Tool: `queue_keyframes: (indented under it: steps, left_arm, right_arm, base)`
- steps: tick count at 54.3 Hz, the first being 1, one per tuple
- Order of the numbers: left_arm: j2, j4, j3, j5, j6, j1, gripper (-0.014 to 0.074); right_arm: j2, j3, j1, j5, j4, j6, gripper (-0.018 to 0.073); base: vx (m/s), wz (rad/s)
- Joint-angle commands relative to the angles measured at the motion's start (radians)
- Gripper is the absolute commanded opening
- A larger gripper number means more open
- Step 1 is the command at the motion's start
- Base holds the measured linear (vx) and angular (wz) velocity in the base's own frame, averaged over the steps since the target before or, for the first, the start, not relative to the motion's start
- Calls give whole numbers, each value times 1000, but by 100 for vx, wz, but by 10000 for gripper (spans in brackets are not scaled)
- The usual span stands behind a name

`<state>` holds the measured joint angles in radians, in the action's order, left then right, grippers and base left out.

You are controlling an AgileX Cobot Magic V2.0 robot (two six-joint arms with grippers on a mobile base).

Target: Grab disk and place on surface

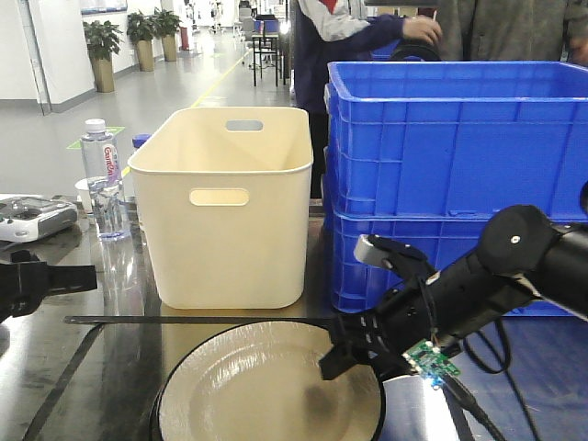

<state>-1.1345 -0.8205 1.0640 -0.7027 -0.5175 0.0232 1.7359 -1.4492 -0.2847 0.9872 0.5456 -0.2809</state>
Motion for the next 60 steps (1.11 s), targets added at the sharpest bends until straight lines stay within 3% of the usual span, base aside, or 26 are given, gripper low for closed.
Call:
queue_keyframes:
  steps: [1, 11, 23, 31, 42, 50, 60]
  left_arm:
    - [25, -39, 29, 46, 9, 1, 592]
    - [25, -39, 29, 47, 9, 1, 592]
    - [25, -37, 29, 49, 5, 1, 552]
    - [25, -39, 29, 49, 0, 1, 440]
    - [25, -39, 29, 49, 0, 1, 195]
    - [25, -39, 29, 49, 0, 1, 69]
    - [25, -39, 29, 49, 0, 1, -10]
  right_arm:
    - [-95, -28, 7, -47, -69, -10, 481]
    - [-174, -28, 7, -51, -210, 63, 481]
    - [-266, -28, 7, -103, -225, 73, 431]
    - [-305, -28, 7, -110, -225, 70, 288]
    - [-322, -28, 7, -110, -226, 70, 110]
    - [-322, -28, 7, -110, -226, 70, 39]
    - [-322, -28, 7, -110, -226, 70, 6]
  base:
    - [0, 0]
    - [0, 0]
    - [0, 0]
    - [0, 0]
    - [0, 0]
    - [0, 0]
    - [0, 0]
